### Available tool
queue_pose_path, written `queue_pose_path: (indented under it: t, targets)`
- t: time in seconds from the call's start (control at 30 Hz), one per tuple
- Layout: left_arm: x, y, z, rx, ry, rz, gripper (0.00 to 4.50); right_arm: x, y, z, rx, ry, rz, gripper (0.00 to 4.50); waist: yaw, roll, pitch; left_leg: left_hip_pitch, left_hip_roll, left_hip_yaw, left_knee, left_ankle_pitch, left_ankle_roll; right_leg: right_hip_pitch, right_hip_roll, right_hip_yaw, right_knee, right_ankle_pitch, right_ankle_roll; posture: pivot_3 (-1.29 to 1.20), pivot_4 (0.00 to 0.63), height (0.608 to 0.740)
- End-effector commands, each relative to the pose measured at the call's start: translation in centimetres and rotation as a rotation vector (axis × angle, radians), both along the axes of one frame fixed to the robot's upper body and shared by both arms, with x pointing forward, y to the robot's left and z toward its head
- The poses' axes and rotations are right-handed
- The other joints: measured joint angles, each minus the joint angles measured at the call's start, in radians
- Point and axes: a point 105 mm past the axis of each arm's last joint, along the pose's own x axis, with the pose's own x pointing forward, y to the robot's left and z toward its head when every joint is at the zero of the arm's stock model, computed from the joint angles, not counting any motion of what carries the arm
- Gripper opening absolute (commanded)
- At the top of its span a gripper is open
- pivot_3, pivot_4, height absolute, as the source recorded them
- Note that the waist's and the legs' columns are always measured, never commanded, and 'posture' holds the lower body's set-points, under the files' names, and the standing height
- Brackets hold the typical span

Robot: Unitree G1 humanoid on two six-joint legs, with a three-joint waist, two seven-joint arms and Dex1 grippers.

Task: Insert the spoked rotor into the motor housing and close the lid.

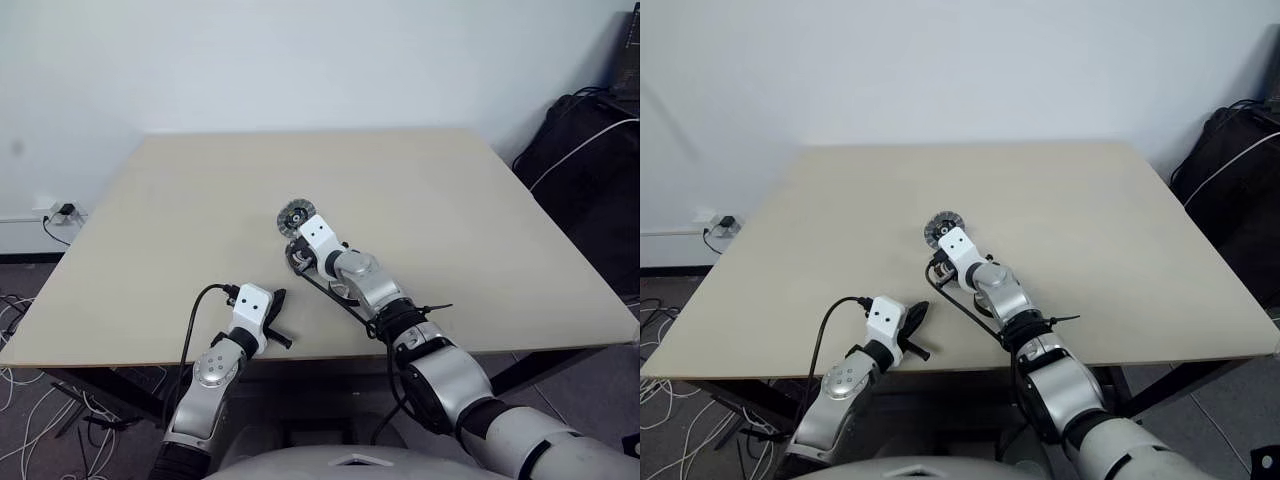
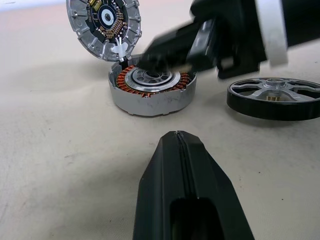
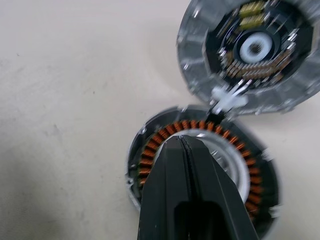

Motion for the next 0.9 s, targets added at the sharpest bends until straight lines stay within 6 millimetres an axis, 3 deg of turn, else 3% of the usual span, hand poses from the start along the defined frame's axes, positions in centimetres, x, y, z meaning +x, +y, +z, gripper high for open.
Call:
queue_pose_path:
  t: [0.03, 0.13, 0.4, 0.7, 0.9]
  targets:
    - [0.5, -0.1, 1.1, -0.012, -0.043, -0.007, 0.00, -0.2, 0.7, 1.7, -0.017, -0.036, 0.102, 0.87, 0.000, 0.000, 0.000, 0.000, 0.000, 0.000, 0.000, 0.000, 0.000, 0.000, 0.000, 0.000, 0.000, 0.000, 0.000, 0.00, 0.000, 0.740]
    - [0.6, -0.2, 1.1, -0.013, -0.044, -0.009, 0.00, -0.8, 0.6, 1.3, -0.131, -0.036, 0.194, 1.89, 0.000, 0.000, 0.000, 0.000, 0.000, 0.000, 0.000, 0.000, 0.000, 0.000, 0.000, 0.000, 0.000, 0.000, 0.000, 0.00, 0.000, 0.740]
    - [0.6, -0.3, 1.1, -0.016, -0.046, -0.005, 0.00, -1.5, 0.7, 0.9, -0.250, 0.016, 0.298, 1.89, 0.001, 0.000, 0.000, 0.000, 0.000, 0.000, 0.000, 0.000, 0.000, 0.000, 0.000, 0.000, 0.000, 0.000, 0.000, 0.00, 0.000, 0.740]
    - [0.6, -0.3, 1.1, -0.019, -0.047, 0.000, 0.00, -1.3, 0.9, 0.7, -0.282, 0.033, 0.302, 1.89, 0.002, 0.000, 0.000, 0.000, 0.000, 0.000, 0.000, -0.001, -0.002, 0.000, 0.000, 0.000, 0.000, 0.000, 0.000, 0.00, 0.000, 0.740]
    - [0.6, -0.4, 1.1, -0.023, -0.047, 0.001, 0.00, -1.1, 0.9, 0.7, -0.287, 0.039, 0.298, 0.37, 0.002, 0.000, 0.000, 0.000, 0.000, 0.000, 0.000, -0.001, -0.002, 0.000, -0.001, 0.000, 0.000, 0.000, 0.000, 0.00, 0.000, 0.740]
